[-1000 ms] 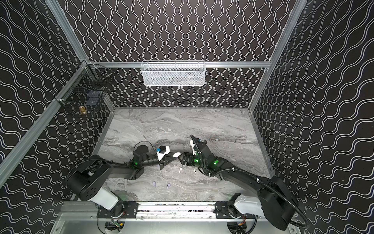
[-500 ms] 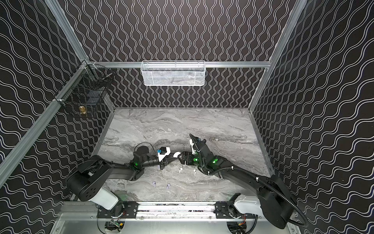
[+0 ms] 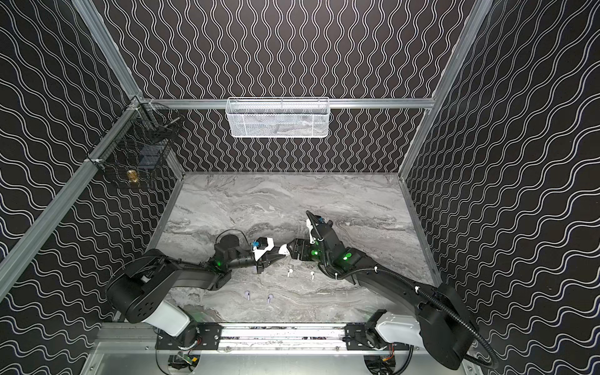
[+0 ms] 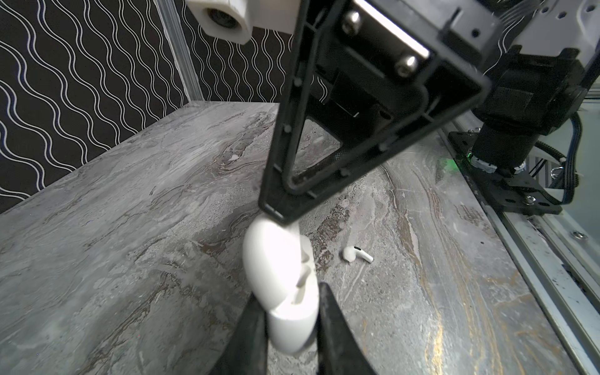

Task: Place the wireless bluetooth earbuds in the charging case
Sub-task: 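Push the case lid open with the right gripper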

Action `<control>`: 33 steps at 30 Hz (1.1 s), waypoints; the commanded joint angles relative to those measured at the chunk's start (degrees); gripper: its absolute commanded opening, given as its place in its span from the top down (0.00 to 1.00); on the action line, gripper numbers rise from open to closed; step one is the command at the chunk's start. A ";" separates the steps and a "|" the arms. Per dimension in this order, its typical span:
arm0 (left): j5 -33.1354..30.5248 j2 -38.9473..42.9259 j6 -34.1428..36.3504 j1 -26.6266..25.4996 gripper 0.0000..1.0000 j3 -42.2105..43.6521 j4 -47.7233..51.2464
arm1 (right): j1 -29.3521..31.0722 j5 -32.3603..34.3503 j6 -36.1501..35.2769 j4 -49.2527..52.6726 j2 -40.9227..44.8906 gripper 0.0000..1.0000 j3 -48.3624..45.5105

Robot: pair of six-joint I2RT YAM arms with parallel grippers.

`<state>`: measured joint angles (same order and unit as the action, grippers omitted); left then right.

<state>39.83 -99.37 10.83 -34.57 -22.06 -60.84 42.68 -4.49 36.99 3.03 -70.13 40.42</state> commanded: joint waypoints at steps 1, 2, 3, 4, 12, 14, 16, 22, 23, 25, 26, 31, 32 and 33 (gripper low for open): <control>1.63 0.18 0.53 -0.06 0.85 -0.20 -2.00 | 0.02 1.02 -0.49 0.43 0.32 0.14 0.31; 1.73 0.08 0.51 -0.06 0.85 -0.22 -2.00 | 0.01 0.62 -0.71 0.77 0.42 0.14 0.51; 1.90 0.06 0.40 -0.06 0.85 -0.30 -2.00 | -0.05 0.26 -0.98 0.93 0.72 0.14 0.53; 1.95 0.06 0.42 -0.07 0.85 -0.29 -2.00 | -0.05 0.17 -1.12 0.86 1.27 0.14 0.30; 1.48 0.15 0.51 -0.02 0.85 -0.22 -2.00 | 1.16 -4.53 -3.74 0.93 4.12 0.17 -2.42; 1.49 0.15 0.43 0.03 0.85 -0.28 -2.00 | 1.82 -4.77 -4.03 1.54 4.28 0.20 -2.79; 1.43 0.16 0.41 0.07 0.85 -0.30 -2.00 | 2.54 -4.57 -3.93 1.90 4.30 0.23 -3.13; 1.79 0.16 0.51 0.06 0.85 -0.22 -2.00 | 3.12 -3.00 -3.33 2.15 2.89 0.24 -3.27; 1.78 0.16 0.55 0.09 0.85 -0.22 -2.00 | 3.12 -3.07 -3.40 2.24 2.36 0.24 -3.03; 1.91 0.10 0.60 0.11 0.86 -0.18 -2.00 | 3.12 -3.33 -3.74 2.46 0.97 0.24 -2.24; 2.14 0.19 0.68 0.11 0.86 -0.17 -2.00 | 3.12 -3.35 -3.93 2.64 0.36 0.24 -1.83; 3.09 0.17 0.93 0.07 0.86 -0.05 -2.00 | 2.85 -1.69 -4.21 3.48 -1.32 0.23 -0.19; 3.21 0.14 1.03 0.09 0.86 0.00 -2.00 | 2.69 -1.60 -4.25 3.32 -1.34 0.23 -0.05; 3.39 0.19 1.12 0.10 0.86 0.00 -2.00 | 2.51 -1.29 -4.21 3.13 -1.26 0.23 0.00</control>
<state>41.65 -99.37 10.87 -34.50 -22.04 -61.06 45.50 -7.51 33.15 6.15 -71.31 39.77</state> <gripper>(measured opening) 0.238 0.766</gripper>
